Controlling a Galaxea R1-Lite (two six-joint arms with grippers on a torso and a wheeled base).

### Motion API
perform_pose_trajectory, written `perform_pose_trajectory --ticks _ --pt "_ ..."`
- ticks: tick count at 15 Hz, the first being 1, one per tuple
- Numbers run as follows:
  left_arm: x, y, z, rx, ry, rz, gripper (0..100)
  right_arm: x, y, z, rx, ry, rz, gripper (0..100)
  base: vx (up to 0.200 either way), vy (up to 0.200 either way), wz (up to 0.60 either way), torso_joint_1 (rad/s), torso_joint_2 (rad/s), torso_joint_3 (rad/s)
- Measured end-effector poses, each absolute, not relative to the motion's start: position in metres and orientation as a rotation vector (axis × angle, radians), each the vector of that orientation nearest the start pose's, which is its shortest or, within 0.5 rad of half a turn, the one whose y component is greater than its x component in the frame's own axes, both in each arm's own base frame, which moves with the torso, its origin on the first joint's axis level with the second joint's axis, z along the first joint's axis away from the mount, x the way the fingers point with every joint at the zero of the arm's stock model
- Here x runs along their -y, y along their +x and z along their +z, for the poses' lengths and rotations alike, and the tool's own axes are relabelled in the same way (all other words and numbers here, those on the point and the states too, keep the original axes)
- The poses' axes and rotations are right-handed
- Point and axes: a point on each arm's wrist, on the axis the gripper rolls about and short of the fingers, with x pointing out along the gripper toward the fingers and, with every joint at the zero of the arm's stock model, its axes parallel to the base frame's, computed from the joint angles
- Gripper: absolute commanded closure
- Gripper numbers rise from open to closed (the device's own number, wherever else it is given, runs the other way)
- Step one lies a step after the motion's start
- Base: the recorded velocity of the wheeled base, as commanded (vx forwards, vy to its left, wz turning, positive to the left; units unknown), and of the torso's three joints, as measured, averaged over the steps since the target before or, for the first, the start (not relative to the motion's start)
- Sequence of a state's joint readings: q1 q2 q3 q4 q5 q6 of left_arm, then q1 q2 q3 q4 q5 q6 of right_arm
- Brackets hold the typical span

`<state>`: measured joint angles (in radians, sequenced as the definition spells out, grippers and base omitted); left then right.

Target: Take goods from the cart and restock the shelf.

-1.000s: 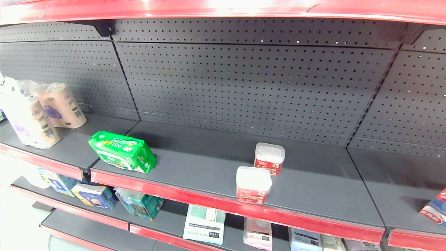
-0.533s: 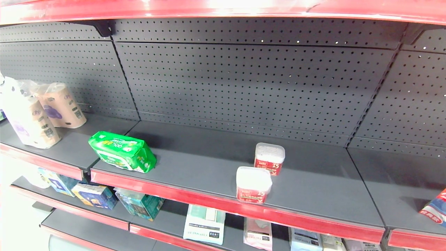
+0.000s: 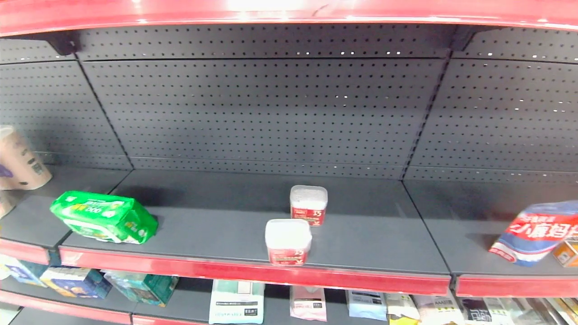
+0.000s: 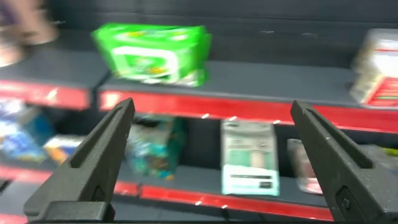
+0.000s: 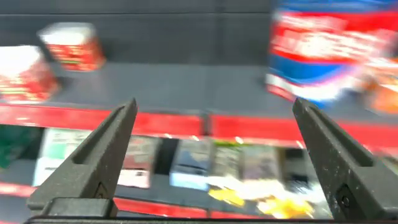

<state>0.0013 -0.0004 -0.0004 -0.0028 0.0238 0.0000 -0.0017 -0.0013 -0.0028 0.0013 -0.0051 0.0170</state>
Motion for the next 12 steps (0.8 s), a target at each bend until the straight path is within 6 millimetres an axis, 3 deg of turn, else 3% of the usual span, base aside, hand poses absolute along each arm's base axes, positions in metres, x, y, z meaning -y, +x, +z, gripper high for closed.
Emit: perform_pose_trajectory --ticks 5,12 --pt "-0.0005 -0.0228 0.0757 0.003 0.0 0.026 0 0.0 -0.0231 0.0762 0.003 0.014 -0.004 0 0.0 0.0 -0.6 0.003 0.0 0.003" --pt "-0.0005 -0.0228 0.0759 0.005 0.008 0.024 0 0.0001 -0.0231 0.076 0.001 0.011 -0.004 0 0.0 0.0 0.0 0.0 0.0 0.0"
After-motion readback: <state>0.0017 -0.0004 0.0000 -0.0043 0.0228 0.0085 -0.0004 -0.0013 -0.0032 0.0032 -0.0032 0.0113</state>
